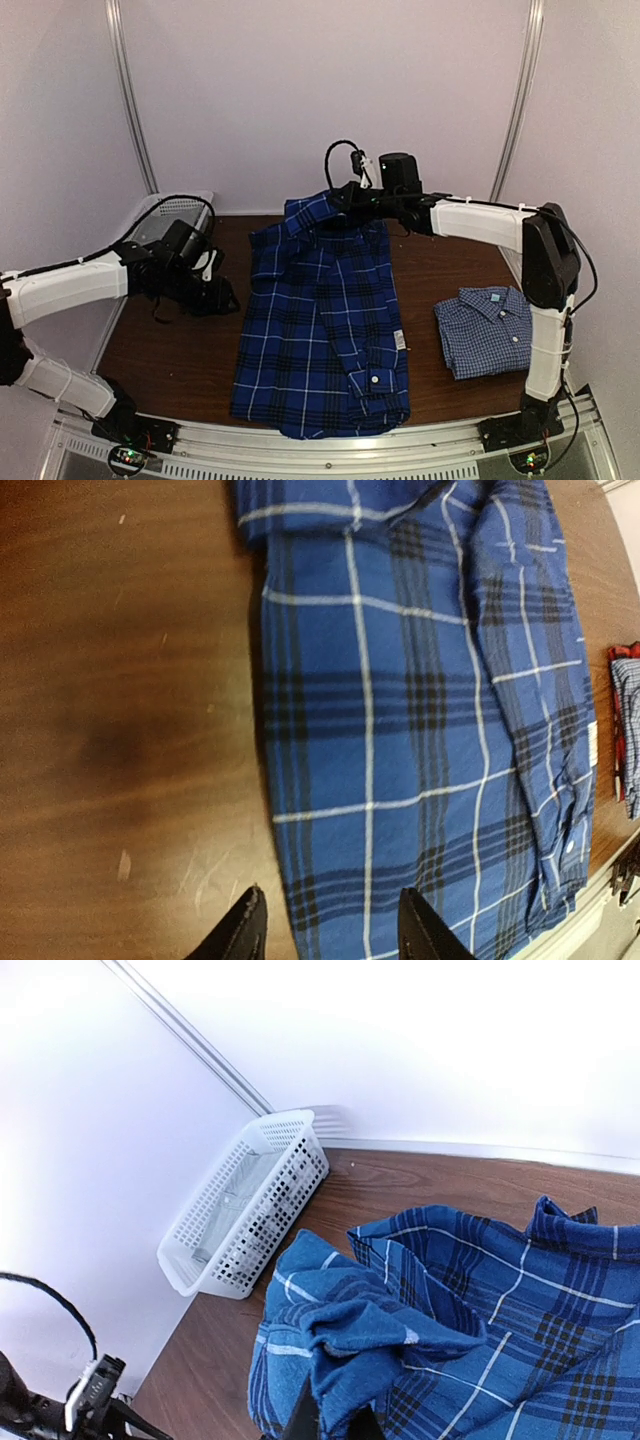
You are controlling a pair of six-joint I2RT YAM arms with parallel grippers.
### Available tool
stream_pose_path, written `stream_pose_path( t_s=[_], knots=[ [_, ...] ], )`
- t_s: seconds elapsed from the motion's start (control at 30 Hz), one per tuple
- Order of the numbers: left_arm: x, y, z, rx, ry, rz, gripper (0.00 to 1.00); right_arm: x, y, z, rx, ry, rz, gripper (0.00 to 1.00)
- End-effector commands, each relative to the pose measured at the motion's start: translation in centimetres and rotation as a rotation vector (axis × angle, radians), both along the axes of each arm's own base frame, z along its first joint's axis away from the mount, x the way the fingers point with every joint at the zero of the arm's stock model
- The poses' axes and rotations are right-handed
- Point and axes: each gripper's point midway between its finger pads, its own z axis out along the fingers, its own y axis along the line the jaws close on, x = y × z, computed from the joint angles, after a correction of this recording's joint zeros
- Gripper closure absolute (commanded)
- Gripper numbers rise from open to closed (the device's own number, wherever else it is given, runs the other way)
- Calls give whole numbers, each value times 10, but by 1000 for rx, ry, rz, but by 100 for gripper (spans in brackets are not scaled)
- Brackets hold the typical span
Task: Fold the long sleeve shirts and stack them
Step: Pick up the 1/3-folded shirt from the center of the board.
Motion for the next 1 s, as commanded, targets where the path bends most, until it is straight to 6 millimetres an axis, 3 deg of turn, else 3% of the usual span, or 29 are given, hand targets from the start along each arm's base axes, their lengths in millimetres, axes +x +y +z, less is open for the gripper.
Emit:
stream_pose_path(
  t_s=[0.0, 0.17, 0.43, 0.63, 0.97],
  knots=[
    [-37, 11, -19, -63, 75, 59, 55, 5, -6, 36, 56, -47, 20, 100],
    [-99, 10, -62, -62, 214, 75, 57, 6, -7, 44, 73, -56, 41, 100],
    [-161, -5, -87, -32, 326, 57, 59, 4, -5, 56, 91, -72, 67, 100],
    [-179, -5, -100, 11, 356, 63, 60, 2, -10, 68, 97, -91, 67, 100],
    [-173, 3, -121, 105, 323, 102, 68, -3, -13, 80, 103, -105, 75, 100]
  ],
)
